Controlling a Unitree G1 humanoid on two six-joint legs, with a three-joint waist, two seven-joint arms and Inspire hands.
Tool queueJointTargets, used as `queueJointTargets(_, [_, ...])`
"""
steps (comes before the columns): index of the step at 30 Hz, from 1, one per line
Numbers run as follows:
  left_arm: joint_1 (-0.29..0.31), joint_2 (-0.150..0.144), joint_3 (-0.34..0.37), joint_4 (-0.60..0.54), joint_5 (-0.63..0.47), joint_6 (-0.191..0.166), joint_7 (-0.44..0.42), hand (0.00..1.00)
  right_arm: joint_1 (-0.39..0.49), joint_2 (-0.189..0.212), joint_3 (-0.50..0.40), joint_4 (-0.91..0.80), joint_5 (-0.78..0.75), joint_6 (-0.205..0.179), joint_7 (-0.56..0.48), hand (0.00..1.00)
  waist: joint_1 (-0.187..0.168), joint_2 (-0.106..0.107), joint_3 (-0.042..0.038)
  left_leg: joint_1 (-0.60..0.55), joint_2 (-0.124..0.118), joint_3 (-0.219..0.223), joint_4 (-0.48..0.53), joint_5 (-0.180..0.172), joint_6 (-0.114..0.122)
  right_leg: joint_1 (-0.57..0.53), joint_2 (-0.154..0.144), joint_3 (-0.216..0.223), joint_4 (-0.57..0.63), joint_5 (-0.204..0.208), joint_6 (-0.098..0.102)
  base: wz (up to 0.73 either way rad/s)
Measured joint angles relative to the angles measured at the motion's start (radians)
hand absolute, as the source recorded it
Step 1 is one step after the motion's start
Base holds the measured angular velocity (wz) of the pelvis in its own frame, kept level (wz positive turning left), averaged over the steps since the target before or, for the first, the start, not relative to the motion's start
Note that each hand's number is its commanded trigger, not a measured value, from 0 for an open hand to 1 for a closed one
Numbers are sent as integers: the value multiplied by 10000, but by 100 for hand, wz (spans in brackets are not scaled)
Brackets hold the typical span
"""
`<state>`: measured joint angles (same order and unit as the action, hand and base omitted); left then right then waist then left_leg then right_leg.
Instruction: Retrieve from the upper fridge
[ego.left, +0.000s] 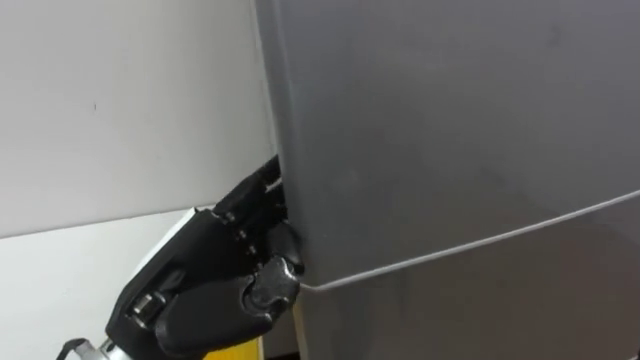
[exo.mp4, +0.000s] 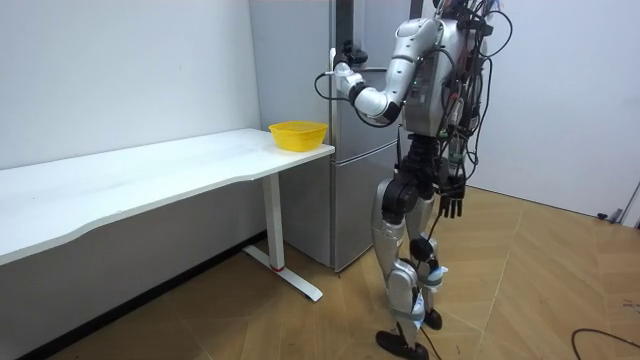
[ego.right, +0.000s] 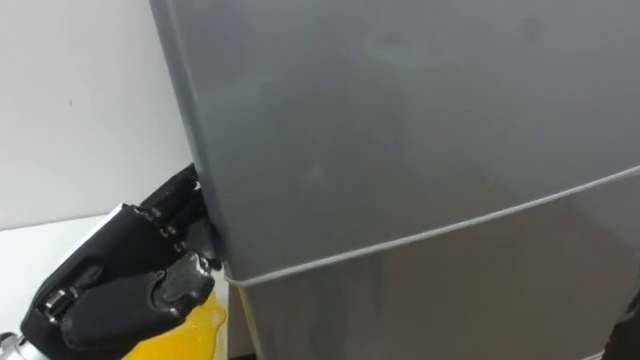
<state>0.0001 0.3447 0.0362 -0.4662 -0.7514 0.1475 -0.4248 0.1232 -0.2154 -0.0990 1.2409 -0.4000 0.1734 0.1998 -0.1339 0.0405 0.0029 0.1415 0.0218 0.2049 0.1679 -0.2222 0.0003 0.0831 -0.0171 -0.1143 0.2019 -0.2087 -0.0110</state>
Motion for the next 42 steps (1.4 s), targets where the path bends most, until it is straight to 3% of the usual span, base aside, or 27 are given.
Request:
queueJointTargets(1, [-8,-4,7,-26,-161,-15,-23,73,-46,1,1,32,0,-6,0,0,-1,0,-1,-3,-4,0,1,0,0,1,-4,2,-2,1,4,0])
queueJointTargets(2, [-31,-6,-17,-53,-290,-19,-46,69,-53,0,1,37,0,-4,0,0,-5,0,-1,-3,-6,0,2,0,0,1,-6,6,-2,2,6,0])
queueJointTargets(3, [-167,-8,-108,-73,-446,-22,-145,53,-72,1,1,36,0,-8,0,0,-16,4,-3,-2,-7,0,4,0,1,3,-6,12,-2,3,7,-4])
queueJointTargets(5, [-364,45,-339,-117,-717,-22,-494,0,-94,0,4,33,5,-49,-4,0,-47,19,-12,-3,4,0,4,0,0,24,6,32,4,3,6,-5])
queueJointTargets(18, [-876,-69,-1394,-623,-1612,-55,-1543,0,-113,0,380,138,21,-133,-7,0,-293,49,-23,116,17,110,5,0,0,22,22,171,32,0,-6,-3])
queueJointTargets(32, [-876,-217,-1591,-607,-1618,-59,-2181,0,-129,-10,505,250,59,-229,-59,0,-274,-78,39,114,26,117,5,0,-1,16,33,188,21,-3,-12,0])
queueJointTargets(42, [-876,-216,-1595,-603,-1619,-59,-2244,0,-145,-19,797,248,112,-325,-145,0,-260,-64,29,176,25,227,6,-1,-1,20,54,324,21,-1,-15,-4])
